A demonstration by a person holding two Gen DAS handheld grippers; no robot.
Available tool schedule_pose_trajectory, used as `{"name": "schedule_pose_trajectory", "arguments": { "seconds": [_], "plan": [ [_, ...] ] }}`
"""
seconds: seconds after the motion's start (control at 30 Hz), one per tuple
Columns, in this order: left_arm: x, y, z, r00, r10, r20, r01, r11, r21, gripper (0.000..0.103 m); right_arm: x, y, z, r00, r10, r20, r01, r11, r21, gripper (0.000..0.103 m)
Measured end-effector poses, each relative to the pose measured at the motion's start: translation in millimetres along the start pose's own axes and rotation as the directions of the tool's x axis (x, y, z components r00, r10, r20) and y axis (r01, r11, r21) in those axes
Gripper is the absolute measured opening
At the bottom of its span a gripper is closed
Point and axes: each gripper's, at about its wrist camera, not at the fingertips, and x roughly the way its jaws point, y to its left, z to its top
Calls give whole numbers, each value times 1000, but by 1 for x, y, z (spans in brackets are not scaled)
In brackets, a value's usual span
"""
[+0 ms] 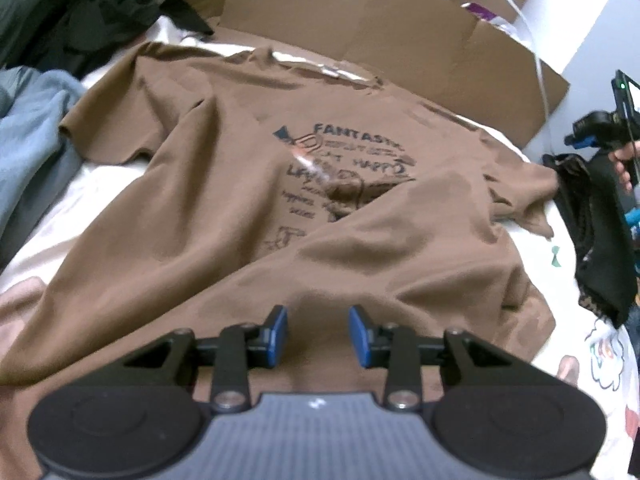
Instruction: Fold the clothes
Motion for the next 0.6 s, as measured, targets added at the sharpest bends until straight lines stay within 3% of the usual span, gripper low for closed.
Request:
{"name": "schedule_pose_trajectory", "arguments": {
  "seconds": [0.23, 0.6],
  "plan": [
    [-5, -31, 5, 999, -42, 20, 40, 996, 74, 38, -23, -18, -25, 988, 152, 3, -151, 982, 117, 22],
    [9, -102, 9, 989, -145, 10, 142, 976, 168, 44, -43, 2, -85, 971, 239, -29, -240, 970, -44, 22]
  ]
}}
